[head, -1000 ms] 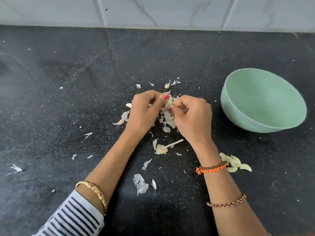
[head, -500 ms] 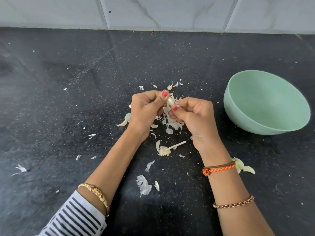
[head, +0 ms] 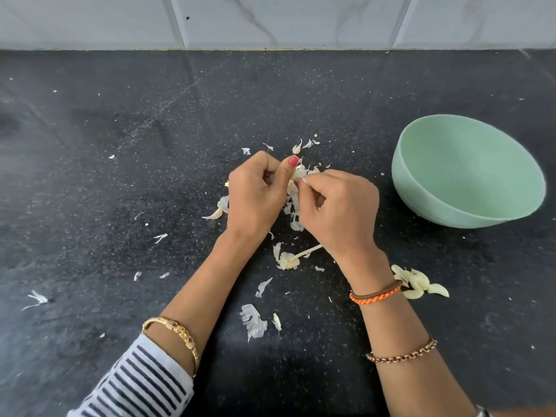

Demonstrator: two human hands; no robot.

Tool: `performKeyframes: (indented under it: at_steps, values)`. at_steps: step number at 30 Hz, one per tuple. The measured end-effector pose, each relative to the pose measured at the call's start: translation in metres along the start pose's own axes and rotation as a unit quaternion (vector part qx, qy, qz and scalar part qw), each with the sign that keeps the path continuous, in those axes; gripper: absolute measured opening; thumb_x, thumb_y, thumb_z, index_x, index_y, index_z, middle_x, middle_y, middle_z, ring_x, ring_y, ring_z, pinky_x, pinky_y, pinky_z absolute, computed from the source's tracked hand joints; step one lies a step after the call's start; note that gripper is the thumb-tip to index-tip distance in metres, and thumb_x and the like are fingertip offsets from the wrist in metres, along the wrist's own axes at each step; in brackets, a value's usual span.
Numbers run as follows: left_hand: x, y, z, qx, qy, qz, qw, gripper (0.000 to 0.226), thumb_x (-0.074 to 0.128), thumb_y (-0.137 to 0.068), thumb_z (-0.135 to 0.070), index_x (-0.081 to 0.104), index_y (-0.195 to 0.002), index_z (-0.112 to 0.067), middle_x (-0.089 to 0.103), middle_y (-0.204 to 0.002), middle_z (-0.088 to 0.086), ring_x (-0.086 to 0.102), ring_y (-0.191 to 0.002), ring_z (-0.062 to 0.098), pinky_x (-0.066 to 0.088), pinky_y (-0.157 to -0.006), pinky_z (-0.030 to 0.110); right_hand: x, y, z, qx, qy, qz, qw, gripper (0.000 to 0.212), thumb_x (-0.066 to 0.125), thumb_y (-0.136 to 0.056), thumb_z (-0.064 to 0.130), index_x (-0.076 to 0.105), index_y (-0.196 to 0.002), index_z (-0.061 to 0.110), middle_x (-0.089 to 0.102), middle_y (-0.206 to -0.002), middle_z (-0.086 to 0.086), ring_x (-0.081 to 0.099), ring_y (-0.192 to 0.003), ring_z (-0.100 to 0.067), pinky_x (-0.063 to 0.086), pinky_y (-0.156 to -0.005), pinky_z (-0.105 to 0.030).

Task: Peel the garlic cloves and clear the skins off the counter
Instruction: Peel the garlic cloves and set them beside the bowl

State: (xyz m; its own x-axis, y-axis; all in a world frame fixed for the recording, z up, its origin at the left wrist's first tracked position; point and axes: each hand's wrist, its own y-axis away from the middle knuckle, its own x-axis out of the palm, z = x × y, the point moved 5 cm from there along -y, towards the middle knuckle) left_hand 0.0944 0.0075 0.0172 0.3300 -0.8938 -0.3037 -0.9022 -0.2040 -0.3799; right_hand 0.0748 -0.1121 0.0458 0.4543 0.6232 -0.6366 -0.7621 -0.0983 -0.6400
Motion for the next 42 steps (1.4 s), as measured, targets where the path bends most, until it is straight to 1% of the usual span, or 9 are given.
performKeyframes:
  at_steps: [4,7,10,14,19,24,27,35,42]
  values:
    - [0.001,-0.003,0.005,-0.047,-0.003,0.007,0.999,0.043,0.059,-0.09,-0.023,0.039,-0.053,-0.016,0.034,-0.049,-0.009,0.031,-0.046,0.004,0.029,-0.049,0.017,0.003,0.002,0.004,-0.049,0.063,-0.034,0.996,0.032,0.062,-0.068,-0.001,0.044,-0.043,0.009,0.036,-0.04,0.0,0.023,-0.041,-0.013,0.006,-0.042,-0.018]
    - [0.004,-0.003,0.009,-0.121,0.103,0.024,0.987,0.045,0.056,-0.092,-0.023,0.045,-0.055,0.0,0.037,-0.051,0.003,0.032,-0.049,0.009,0.036,-0.05,0.029,0.004,0.002,-0.007,0.067,-0.09,0.0,0.994,0.032,0.06,-0.078,0.006,0.054,-0.047,0.001,0.045,-0.04,-0.007,0.036,-0.038,-0.025,0.027,-0.035,-0.033]
    - [0.009,-0.002,0.008,-0.157,0.246,0.053,0.955,0.041,0.053,-0.093,-0.024,0.048,-0.061,0.002,0.04,-0.061,0.01,0.035,-0.056,0.022,0.039,-0.049,0.021,0.006,0.002,-0.01,0.251,-0.38,0.037,0.889,0.029,0.058,-0.085,0.0,0.065,-0.056,0.002,0.055,-0.044,-0.004,0.044,-0.04,-0.018,0.038,-0.04,-0.026]
    - [0.014,-0.001,0.005,-0.17,0.316,0.074,0.93,0.034,0.05,-0.086,-0.031,0.048,-0.063,-0.007,0.05,-0.054,0.001,0.041,-0.055,0.016,0.038,-0.053,0.021,0.02,0.01,-0.009,0.411,-0.535,0.082,0.733,0.027,0.056,-0.087,0.002,0.066,-0.062,0.007,0.054,-0.045,0.006,0.044,-0.044,-0.002,0.034,-0.045,-0.013]
    - [-0.002,-0.005,0.005,-0.065,0.165,-0.011,0.984,0.026,0.056,-0.089,-0.023,0.054,-0.063,-0.021,0.054,-0.056,-0.014,0.038,-0.051,-0.001,0.034,-0.052,0.014,0.01,0.005,-0.015,0.289,-0.33,0.051,0.897,0.011,0.066,-0.08,0.003,0.075,-0.08,0.01,0.068,-0.061,-0.001,0.061,-0.058,-0.007,0.049,-0.058,-0.017]
    - [-0.003,-0.002,0.001,-0.011,0.077,-0.025,0.997,0.026,0.057,-0.087,-0.025,0.055,-0.067,-0.008,0.053,-0.06,0.012,0.035,-0.052,0.003,0.031,-0.052,0.012,0.012,0.005,-0.01,0.216,-0.216,0.041,0.951,0.015,0.06,-0.081,0.012,0.075,-0.085,0.012,0.064,-0.061,0.01,0.056,-0.053,-0.001,0.046,-0.055,-0.021]
    - [-0.003,-0.001,0.0,0.028,0.017,-0.032,0.999,0.025,0.056,-0.087,-0.035,0.049,-0.066,-0.022,0.047,-0.06,-0.012,0.037,-0.055,0.002,0.032,-0.056,0.014,0.007,0.005,-0.007,0.202,-0.15,0.027,0.968,0.018,0.056,-0.076,0.023,0.072,-0.076,0.015,0.059,-0.056,0.012,0.058,-0.054,-0.009,0.049,-0.055,-0.033]
    - [0.003,0.002,-0.006,0.05,0.036,0.01,0.998,0.027,0.057,-0.087,-0.031,0.046,-0.064,-0.022,0.043,-0.056,-0.016,0.036,-0.052,-0.001,0.03,-0.053,0.013,0.007,0.0,-0.016,0.246,-0.147,0.084,0.954,0.033,0.063,-0.077,0.027,0.043,-0.051,0.024,0.042,-0.041,0.012,0.04,-0.043,-0.007,0.03,-0.047,-0.022]
    - [0.008,-0.004,-0.001,-0.099,0.225,0.093,0.965,0.029,0.05,-0.086,-0.027,0.053,-0.065,-0.007,0.045,-0.056,0.003,0.035,-0.05,0.004,0.034,-0.047,0.016,0.013,0.003,-0.015,0.369,-0.413,0.11,0.825,0.033,0.051,-0.08,-0.001,0.047,-0.048,0.007,0.042,-0.044,0.003,0.036,-0.043,-0.004,0.031,-0.043,-0.013]
